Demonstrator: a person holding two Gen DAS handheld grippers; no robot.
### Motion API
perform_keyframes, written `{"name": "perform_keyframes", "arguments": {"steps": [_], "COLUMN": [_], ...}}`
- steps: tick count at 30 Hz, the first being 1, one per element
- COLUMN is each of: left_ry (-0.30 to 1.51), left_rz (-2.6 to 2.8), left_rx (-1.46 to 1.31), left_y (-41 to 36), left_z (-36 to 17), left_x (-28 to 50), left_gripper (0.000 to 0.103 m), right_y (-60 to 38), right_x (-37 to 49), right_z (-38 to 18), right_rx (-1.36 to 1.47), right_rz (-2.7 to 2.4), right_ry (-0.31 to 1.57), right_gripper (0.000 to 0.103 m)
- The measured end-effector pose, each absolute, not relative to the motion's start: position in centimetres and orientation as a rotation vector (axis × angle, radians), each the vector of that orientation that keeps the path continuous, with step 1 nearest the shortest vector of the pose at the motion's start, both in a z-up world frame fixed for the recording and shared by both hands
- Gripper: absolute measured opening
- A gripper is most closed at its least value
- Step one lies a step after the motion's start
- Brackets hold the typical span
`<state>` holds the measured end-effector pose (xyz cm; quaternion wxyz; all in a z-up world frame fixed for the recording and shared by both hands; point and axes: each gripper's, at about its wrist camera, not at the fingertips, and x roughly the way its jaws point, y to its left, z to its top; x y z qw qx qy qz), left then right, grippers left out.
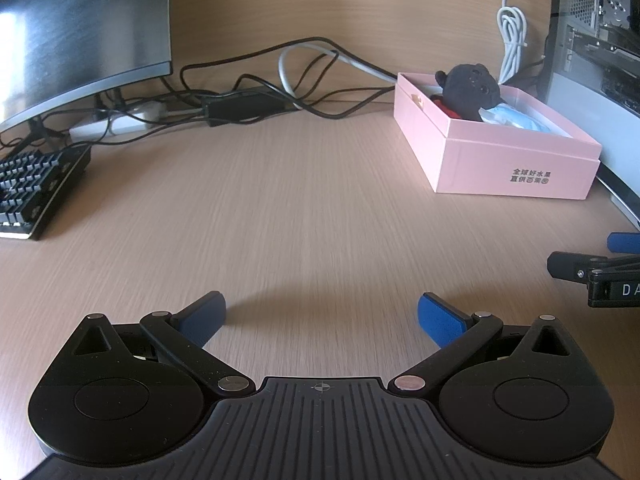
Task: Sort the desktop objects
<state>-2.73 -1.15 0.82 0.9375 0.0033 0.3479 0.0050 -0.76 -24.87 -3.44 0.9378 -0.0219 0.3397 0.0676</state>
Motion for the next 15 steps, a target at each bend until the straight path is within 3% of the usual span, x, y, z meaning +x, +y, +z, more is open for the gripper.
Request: {"name": "perform_keyframes", "arguments": {"steps": [15], "left_ry": [0.709], "left_rz": [0.015], "left_rx": [0.008], "left_y": [-1.20], "left_z": [0.85], "left_x": [-2.83], "left_gripper": [0.103], "right_y": [-24.86], "right_x": [-0.74], "right_z": [-3.42], "right_rx": [-0.045], "right_rz": [0.138], "right_ry": [0.694], "right_gripper": [0.103]}}
